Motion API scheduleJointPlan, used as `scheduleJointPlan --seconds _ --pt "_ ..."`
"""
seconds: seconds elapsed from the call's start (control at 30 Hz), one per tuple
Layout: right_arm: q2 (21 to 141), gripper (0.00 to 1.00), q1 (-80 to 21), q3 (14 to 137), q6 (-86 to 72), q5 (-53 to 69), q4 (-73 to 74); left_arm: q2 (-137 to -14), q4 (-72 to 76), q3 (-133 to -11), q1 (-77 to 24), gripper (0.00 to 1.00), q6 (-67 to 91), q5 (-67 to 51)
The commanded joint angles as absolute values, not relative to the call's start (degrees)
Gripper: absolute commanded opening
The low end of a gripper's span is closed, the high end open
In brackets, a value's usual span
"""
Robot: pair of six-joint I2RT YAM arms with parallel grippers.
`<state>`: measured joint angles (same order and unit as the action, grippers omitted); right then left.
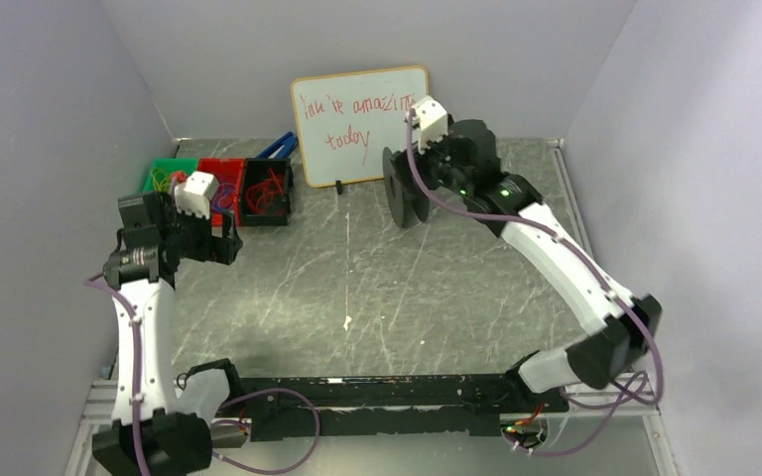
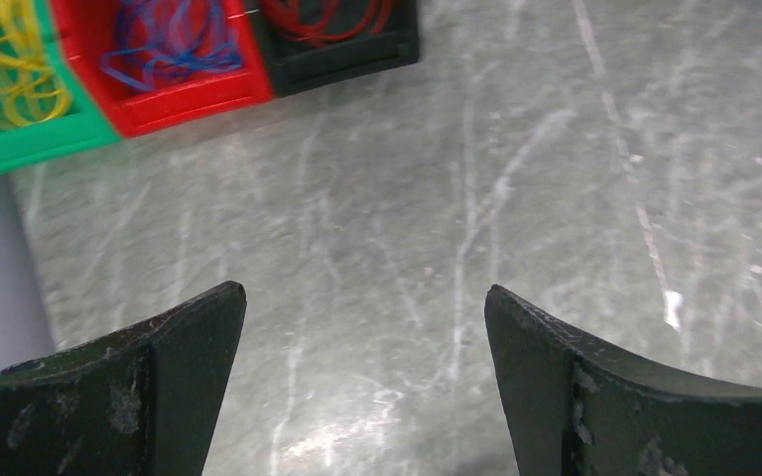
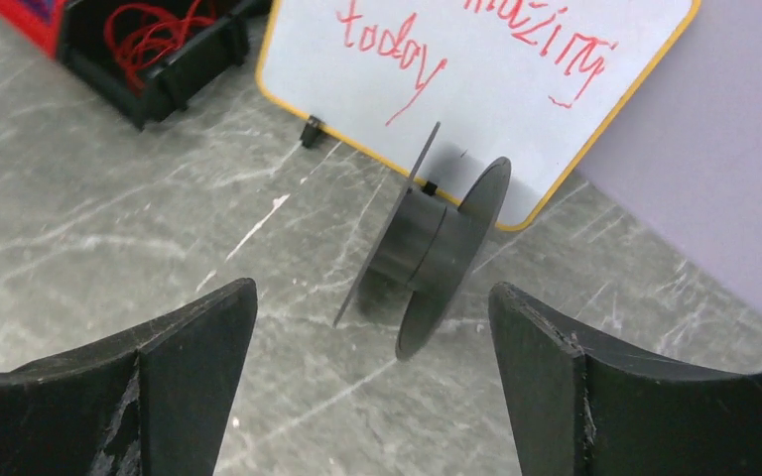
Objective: Wrap the cables
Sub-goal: Place the cable reel at the center of the board, then pick up the cable from the storage box.
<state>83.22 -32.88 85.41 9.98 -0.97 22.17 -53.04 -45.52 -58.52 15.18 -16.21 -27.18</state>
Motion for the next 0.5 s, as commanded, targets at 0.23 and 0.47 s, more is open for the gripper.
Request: scheduleJointPlan --seconds 0.23,0.47 --pt "58.7 0.97 -28.1 65.8 24.8 18.4 32.8 -66.7 -38.2 -68.9 15.4 0.96 -14.3 -12.0" --pt "51.5 0.97 -21.1 56.7 22.2 21.5 28.3 -80.1 -39.3 -80.6 15.5 0.96 -13.7 -3.5"
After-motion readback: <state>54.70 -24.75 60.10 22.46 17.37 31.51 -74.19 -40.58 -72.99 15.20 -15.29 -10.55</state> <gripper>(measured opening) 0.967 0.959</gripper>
